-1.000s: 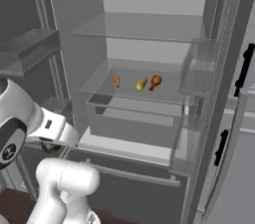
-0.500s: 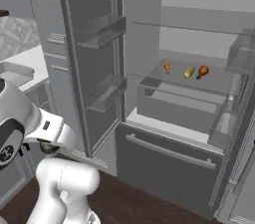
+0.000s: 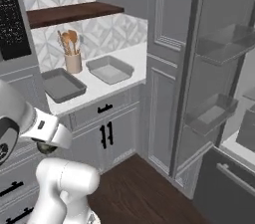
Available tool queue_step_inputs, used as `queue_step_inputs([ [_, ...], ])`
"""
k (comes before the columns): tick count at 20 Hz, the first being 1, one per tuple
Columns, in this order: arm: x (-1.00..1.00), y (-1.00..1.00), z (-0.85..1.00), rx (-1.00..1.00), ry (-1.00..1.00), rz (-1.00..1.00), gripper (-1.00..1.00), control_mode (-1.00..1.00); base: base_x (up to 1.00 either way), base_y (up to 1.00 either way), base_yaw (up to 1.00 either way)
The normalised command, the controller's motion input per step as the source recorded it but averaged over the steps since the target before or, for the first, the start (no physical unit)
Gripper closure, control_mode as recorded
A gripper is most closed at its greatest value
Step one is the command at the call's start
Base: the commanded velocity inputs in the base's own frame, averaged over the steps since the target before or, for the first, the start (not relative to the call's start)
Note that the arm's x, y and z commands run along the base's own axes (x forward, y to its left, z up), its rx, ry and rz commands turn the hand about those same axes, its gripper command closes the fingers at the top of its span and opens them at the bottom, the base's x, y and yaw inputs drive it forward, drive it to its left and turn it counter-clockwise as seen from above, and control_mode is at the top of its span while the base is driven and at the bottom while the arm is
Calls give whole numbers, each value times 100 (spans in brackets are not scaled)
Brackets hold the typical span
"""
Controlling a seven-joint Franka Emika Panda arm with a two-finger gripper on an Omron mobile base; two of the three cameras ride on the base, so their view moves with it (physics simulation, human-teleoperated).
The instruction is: Place one cucumber and one chicken drumstick in each tupperware on the nearby counter, to pack two identical lunches.
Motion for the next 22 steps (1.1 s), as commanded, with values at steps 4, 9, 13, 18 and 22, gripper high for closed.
queue_step_inputs([
  [4, 0, 0, 0, 0, 0, 0, 100, 100, 69, 9, 48],
  [9, 0, 0, 0, 0, 0, 0, 100, 100, 65, 7, 32],
  [13, 0, 0, 0, 0, 0, 0, 100, 100, 85, 0, 9],
  [18, 0, 0, 0, 0, 0, 0, 100, 100, 78, -1, 6],
  [22, 0, 0, 0, 0, 0, 0, 100, 100, 31, -40, 1],
])
